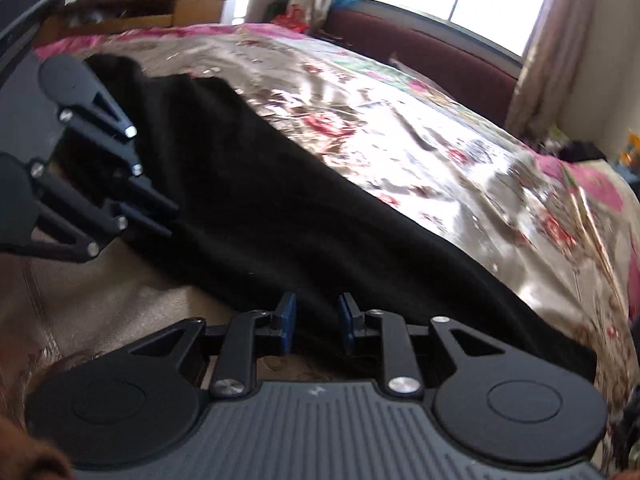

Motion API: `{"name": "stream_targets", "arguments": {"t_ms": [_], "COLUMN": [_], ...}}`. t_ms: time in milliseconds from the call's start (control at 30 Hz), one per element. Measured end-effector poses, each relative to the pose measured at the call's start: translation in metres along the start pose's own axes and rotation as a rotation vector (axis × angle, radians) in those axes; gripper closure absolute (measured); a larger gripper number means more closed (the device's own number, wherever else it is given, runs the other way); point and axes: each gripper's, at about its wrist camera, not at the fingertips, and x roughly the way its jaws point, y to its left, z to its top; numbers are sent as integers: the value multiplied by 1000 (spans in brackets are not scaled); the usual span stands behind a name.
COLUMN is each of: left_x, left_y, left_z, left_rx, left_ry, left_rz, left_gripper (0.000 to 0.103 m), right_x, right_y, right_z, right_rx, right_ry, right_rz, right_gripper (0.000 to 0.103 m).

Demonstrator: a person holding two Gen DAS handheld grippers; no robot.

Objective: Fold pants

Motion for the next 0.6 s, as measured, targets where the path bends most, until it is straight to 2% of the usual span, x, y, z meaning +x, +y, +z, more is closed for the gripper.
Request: {"name": "stream_targets", "arguments": {"t_ms": [200,400,500,567,600], "left_x": [-6,8,11,8,6], "left_y": [3,13,19,24,25], "left_z": [-4,4,9,9,9], "left_rx": [2,-91,-114,-127,-129], "left_ry": [-12,-32,-39,-36,-35], "left_rz": [-22,6,29,12,-2], "left_gripper": [75,75,75,75,75], "right_x": [8,18,27,31,35], "right_y": [28,36,40,34,30], "right_z": [-4,0,1,4,6], "right_rx": [-248,-262,-313,-277,-242], "right_ry": [13,24,10,-7,5], "right_rz": [28,53,11,-27,-35], "right_gripper": [78,77,71,78,86]}}
